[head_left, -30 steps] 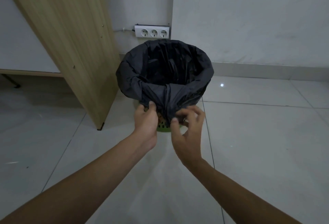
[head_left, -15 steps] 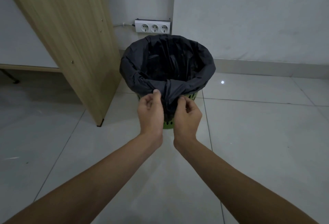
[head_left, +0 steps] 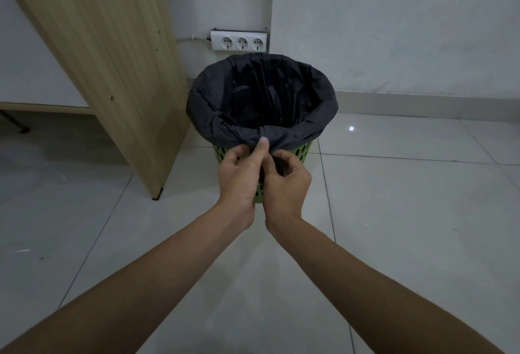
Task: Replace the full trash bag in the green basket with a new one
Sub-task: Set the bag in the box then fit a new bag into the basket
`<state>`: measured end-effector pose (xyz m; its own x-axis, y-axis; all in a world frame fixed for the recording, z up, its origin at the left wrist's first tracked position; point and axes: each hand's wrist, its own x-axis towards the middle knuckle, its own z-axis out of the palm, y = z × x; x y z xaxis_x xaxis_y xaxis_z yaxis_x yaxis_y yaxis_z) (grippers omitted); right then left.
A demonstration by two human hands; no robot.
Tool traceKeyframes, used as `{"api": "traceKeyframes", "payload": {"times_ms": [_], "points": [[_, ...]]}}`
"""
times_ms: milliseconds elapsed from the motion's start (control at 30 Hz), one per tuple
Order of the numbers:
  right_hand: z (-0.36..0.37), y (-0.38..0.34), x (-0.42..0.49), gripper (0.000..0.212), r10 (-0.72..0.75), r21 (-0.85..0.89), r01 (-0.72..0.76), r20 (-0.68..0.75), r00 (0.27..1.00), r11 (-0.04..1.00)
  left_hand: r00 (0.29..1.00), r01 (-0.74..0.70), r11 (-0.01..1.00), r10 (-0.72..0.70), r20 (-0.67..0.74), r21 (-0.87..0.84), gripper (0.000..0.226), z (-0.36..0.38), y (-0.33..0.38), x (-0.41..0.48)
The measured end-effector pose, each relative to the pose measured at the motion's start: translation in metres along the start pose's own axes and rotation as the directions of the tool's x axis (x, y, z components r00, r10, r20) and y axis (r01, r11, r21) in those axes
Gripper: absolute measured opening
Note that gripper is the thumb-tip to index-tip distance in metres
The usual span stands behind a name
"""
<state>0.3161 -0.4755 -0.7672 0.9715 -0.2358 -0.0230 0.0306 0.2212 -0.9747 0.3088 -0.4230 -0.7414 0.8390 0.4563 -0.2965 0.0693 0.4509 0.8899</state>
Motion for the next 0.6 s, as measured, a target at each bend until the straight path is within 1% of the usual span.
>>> {"api": "traceKeyframes", "payload": {"times_ms": [100, 200, 267, 333, 400, 500, 600], "points": [[-0.002, 0.003, -0.004, 0.017, -0.056, -0.081, 0.059, 0.037, 0.998, 0.995, 1.0, 0.011, 0.997, -0.012, 0.014, 0.081, 0.022, -0.002, 0.003, 0.005], [-0.009, 0.005, -0.009, 0.029, -0.202, -0.185, 0.224, 0.132, 0.971, 0.957, 0.998, 0.048, 0.987, -0.054, 0.034, 0.153, 0.02, -0.004, 0.012, 0.013], [-0.012, 0.006, -0.01, 0.03, -0.255, -0.211, 0.288, 0.172, 0.952, 0.934, 0.994, 0.086, 0.97, -0.1, 0.051, 0.227, 0.018, -0.002, 0.018, 0.016], [-0.015, 0.006, -0.011, 0.023, -0.264, -0.214, 0.297, 0.17, 0.95, 0.931, 0.986, 0.125, 0.957, -0.149, 0.076, 0.263, 0.016, 0.0, 0.022, 0.018], [-0.016, 0.008, -0.013, 0.016, -0.314, -0.252, 0.351, 0.175, 0.933, 0.902, 0.978, 0.156, 0.953, -0.185, 0.092, 0.258, 0.017, 0.002, 0.025, 0.018], [-0.017, 0.015, -0.017, 0.019, -0.45, -0.355, 0.504, 0.227, 0.864, 0.788, 0.97, 0.199, 0.966, -0.218, 0.106, 0.163, 0.022, 0.006, 0.03, 0.017], [-0.023, 0.023, -0.019, 0.019, -0.525, -0.413, 0.585, 0.261, 0.81, 0.698, 0.964, 0.22, 0.969, -0.233, 0.129, 0.109, 0.021, 0.008, 0.033, 0.016]]}}
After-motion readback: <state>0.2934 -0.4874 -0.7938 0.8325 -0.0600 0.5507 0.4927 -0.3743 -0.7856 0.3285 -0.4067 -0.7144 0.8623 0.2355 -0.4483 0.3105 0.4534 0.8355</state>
